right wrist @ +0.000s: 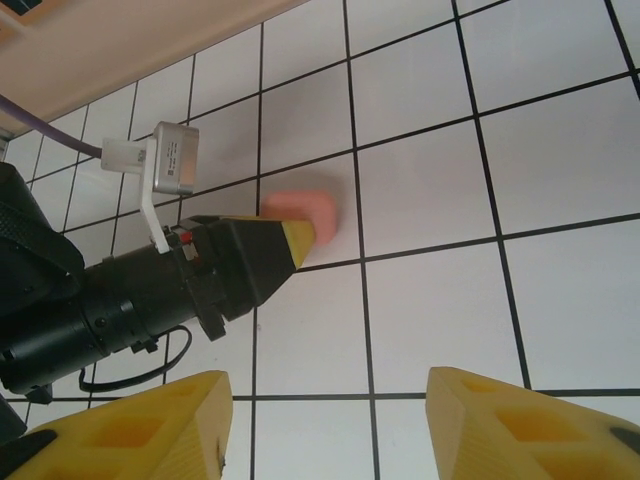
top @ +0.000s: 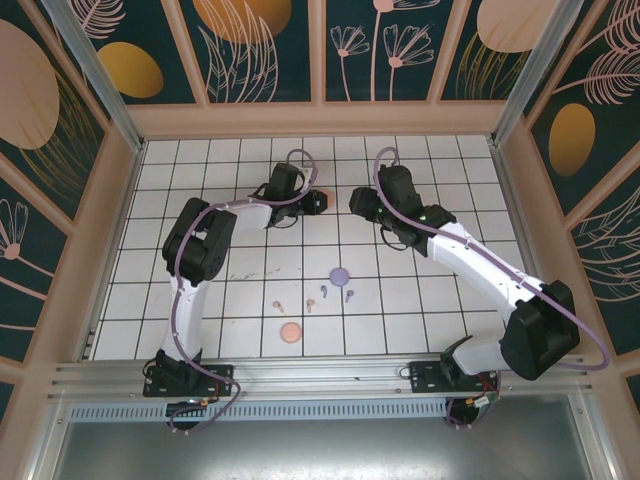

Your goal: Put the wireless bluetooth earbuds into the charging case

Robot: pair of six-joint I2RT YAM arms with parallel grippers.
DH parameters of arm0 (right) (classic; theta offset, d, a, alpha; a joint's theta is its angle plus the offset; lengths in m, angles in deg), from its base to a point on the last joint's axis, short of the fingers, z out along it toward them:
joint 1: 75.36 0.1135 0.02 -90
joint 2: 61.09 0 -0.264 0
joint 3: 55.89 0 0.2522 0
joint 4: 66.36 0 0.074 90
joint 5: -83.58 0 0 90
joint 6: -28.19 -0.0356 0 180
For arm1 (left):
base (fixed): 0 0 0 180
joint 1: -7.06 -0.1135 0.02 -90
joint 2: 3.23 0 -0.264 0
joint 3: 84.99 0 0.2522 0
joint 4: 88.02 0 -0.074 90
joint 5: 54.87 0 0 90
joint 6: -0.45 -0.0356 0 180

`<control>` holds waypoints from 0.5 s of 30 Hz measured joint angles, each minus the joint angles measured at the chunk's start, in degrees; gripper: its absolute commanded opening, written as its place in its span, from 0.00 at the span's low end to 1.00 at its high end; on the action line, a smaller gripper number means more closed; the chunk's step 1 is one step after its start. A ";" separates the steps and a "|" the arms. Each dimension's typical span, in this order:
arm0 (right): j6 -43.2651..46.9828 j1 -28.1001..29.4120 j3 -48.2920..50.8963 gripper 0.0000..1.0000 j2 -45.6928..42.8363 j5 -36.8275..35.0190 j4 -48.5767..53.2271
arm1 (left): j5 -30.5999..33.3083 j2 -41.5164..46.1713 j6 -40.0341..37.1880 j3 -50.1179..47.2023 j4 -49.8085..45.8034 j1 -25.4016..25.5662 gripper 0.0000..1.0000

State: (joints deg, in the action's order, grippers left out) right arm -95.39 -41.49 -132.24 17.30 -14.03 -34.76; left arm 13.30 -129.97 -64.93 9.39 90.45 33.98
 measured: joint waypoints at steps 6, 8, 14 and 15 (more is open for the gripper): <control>0.20 0.00 -1.40 0.61 0.00 -1.29 1.73 | 5.01 -0.28 -1.90 2.16 -4.79 0.00 0.56; 0.24 -0.02 -2.47 0.61 0.00 -1.64 2.19 | 7.21 -0.28 -2.99 2.64 -6.19 0.00 0.66; 0.68 0.00 -5.31 0.67 -0.02 -2.47 3.17 | 12.44 0.87 -5.62 3.08 -8.11 0.37 0.99; 0.81 0.00 -5.38 0.68 -0.02 -2.67 3.19 | 13.57 1.27 -6.01 3.08 -8.57 0.22 0.99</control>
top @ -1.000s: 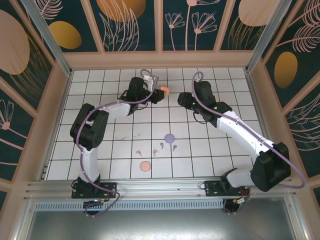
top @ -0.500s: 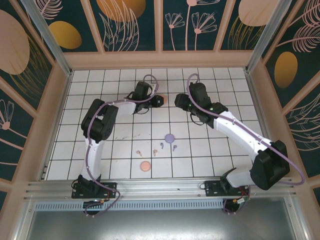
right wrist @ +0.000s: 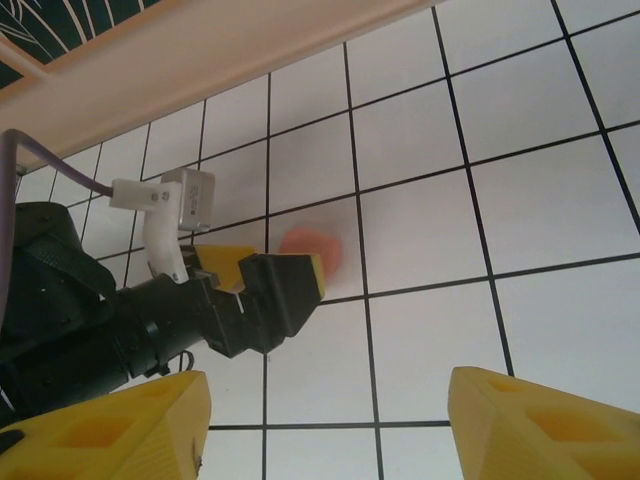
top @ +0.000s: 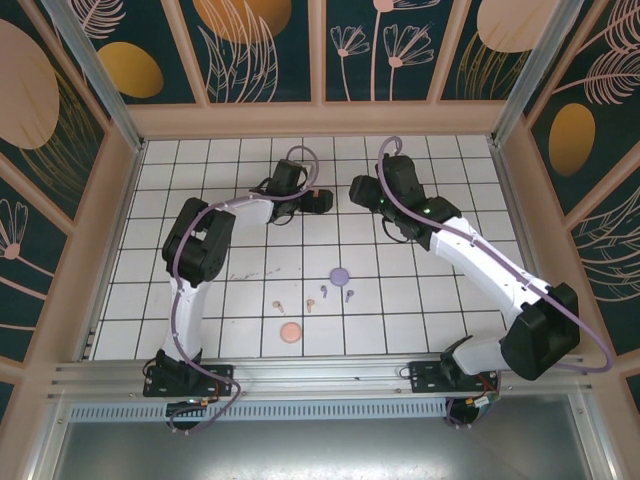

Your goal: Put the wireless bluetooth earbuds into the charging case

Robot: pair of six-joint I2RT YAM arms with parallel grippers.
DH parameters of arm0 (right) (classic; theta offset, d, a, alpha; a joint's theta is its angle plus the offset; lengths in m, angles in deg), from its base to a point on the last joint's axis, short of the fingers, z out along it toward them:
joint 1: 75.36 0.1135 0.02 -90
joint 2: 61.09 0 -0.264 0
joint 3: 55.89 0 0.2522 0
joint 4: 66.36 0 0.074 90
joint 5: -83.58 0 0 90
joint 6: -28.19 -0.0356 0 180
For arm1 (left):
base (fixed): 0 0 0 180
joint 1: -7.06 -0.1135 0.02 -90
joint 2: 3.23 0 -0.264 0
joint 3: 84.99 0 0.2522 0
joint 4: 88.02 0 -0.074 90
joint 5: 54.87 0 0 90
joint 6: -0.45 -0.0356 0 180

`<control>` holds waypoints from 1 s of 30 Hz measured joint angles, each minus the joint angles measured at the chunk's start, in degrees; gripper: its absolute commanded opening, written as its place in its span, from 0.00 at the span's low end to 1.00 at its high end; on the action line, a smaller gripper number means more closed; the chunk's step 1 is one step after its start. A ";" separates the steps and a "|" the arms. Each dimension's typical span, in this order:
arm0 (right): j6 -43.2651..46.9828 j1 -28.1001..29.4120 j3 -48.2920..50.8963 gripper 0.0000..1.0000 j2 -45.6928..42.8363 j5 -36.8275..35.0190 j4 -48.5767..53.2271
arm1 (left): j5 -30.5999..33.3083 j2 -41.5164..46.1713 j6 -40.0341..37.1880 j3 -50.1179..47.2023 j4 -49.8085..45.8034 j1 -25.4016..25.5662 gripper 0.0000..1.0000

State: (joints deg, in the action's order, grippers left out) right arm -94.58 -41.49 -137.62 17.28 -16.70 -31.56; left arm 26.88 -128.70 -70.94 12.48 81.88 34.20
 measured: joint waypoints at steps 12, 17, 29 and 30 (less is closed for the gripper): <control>1.09 0.00 4.33 0.99 -2.08 -2.84 1.01 | 10.99 16.15 -2.95 -2.71 1.33 -1.31 0.99; -0.37 0.11 6.27 0.99 -2.84 -8.39 2.99 | 16.68 23.15 -2.67 -5.84 5.14 -1.31 0.99; -2.12 0.83 13.99 0.99 -11.45 -9.97 4.31 | 24.00 35.87 1.33 -17.84 8.24 -1.31 0.99; -2.12 1.31 15.08 0.99 -12.46 -9.27 4.37 | 24.74 37.09 1.79 -18.49 8.24 -1.31 0.99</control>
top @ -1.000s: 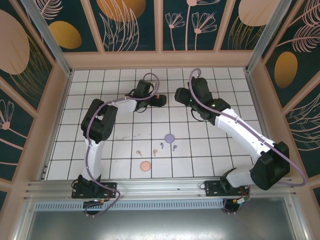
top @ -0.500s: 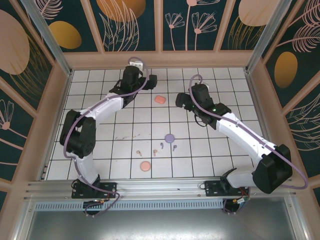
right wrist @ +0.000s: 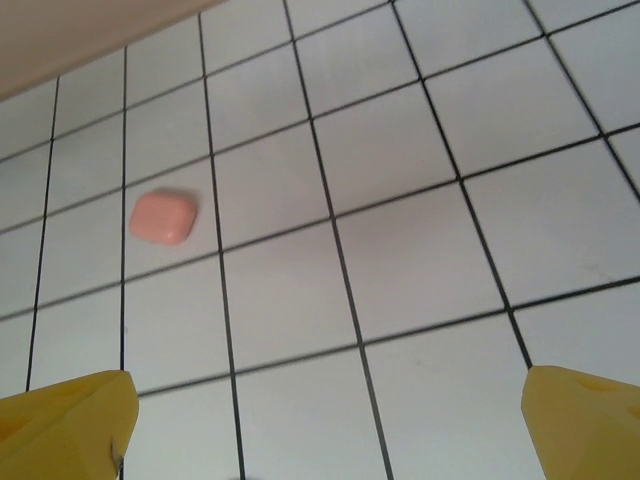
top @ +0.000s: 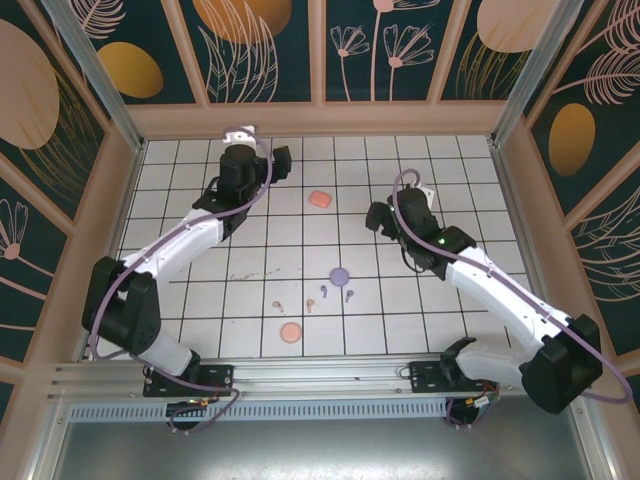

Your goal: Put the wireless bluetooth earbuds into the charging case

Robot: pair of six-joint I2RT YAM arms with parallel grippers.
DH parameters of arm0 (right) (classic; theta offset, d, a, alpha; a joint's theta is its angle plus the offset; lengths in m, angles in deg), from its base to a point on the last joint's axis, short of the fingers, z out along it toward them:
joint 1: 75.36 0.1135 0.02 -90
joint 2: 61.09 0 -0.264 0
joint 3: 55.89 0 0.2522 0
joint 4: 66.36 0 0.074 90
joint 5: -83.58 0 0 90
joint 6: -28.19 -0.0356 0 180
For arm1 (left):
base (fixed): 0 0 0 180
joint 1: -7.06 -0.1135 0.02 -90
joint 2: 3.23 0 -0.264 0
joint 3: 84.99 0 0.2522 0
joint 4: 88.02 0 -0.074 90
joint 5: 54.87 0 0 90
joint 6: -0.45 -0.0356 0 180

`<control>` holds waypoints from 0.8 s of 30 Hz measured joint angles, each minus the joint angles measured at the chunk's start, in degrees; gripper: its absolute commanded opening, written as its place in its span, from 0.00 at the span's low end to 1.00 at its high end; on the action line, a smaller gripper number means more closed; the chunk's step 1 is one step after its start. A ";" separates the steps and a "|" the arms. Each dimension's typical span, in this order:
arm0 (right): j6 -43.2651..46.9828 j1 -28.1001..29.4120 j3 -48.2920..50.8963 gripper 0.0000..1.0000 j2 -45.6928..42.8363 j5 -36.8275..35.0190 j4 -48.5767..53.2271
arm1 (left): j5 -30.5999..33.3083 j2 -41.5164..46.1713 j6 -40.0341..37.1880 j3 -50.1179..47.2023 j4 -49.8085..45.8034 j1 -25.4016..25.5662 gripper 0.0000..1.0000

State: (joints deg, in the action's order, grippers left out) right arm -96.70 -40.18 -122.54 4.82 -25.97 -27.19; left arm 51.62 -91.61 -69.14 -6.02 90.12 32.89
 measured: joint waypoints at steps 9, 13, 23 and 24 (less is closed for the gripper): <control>-1.95 9.66 2.60 0.96 -3.52 5.84 0.15 | 10.45 10.82 2.45 -9.53 4.15 0.00 0.99; -4.09 13.68 2.58 0.91 -1.31 8.94 0.52 | 14.14 11.89 3.21 -10.25 1.90 0.00 0.99; -13.70 24.63 -1.01 0.83 8.98 14.34 4.70 | 12.02 11.98 6.29 -8.44 -2.75 -2.25 0.99; -15.30 25.88 -1.77 0.83 10.23 14.60 4.87 | 10.84 11.98 6.99 -8.46 -2.71 -2.97 0.99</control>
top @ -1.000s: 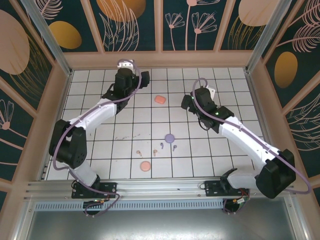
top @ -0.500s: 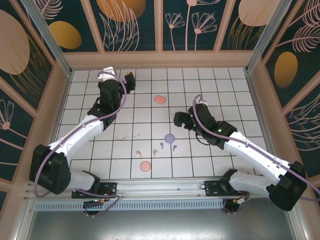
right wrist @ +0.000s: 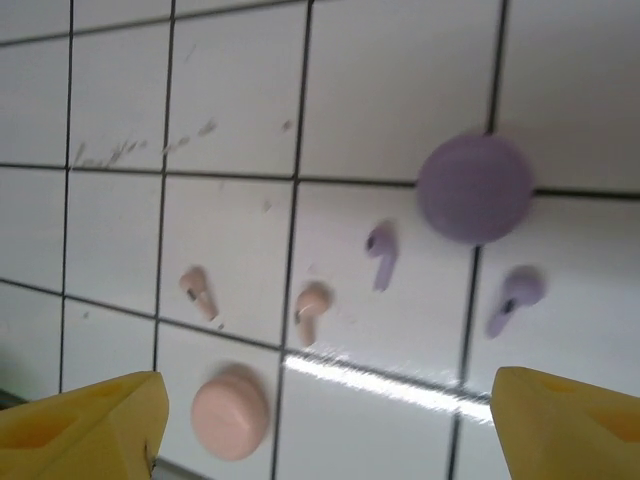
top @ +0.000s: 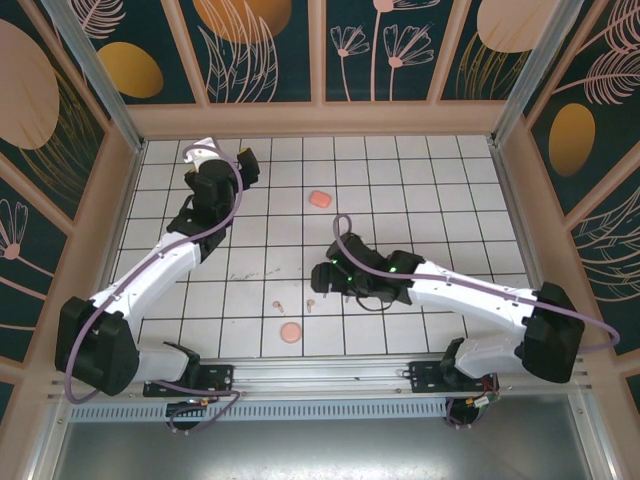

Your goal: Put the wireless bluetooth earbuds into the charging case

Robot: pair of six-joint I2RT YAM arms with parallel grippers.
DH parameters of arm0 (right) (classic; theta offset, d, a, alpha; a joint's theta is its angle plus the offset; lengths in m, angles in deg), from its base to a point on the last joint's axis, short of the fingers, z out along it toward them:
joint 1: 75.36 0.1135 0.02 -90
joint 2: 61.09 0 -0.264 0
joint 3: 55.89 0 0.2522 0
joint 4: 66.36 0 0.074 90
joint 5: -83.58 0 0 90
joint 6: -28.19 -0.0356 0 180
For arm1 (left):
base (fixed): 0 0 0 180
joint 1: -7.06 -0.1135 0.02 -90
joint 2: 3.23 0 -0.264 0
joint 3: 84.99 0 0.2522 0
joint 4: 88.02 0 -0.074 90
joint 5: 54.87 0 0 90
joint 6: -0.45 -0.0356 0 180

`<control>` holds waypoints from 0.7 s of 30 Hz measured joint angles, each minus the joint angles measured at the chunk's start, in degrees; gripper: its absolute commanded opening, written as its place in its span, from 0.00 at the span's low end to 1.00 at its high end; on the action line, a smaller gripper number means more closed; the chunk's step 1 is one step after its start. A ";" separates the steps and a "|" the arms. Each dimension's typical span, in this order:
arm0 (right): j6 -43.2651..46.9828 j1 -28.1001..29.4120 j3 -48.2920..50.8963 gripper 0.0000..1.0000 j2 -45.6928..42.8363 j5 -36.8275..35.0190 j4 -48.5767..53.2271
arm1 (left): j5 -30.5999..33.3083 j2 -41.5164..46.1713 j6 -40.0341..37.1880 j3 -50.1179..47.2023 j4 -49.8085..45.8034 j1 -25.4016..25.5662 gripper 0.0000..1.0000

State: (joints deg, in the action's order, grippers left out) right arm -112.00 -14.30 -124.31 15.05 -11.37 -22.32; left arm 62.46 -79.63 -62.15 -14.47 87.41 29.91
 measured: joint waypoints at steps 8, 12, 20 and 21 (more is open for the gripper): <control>-13.03 8.79 -9.57 0.81 14.45 0.33 3.28 | -7.13 -0.09 4.35 -1.95 0.76 -4.70 0.99; -18.08 11.67 -14.78 0.81 22.45 0.66 5.86 | -8.24 -0.02 4.92 -5.44 0.74 -6.23 0.99; -23.96 13.38 -22.23 0.81 31.54 2.29 9.86 | -8.52 0.96 5.29 -6.93 0.85 -7.43 0.99; -24.37 13.38 -22.43 0.81 31.85 2.47 9.99 | -8.52 1.16 5.29 -6.93 0.85 -7.43 0.99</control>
State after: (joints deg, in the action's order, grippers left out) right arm -136.37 -0.92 -146.73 46.89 -8.90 -12.33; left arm 53.94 -78.48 -56.86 -21.40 88.26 22.48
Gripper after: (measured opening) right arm 0.814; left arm 0.988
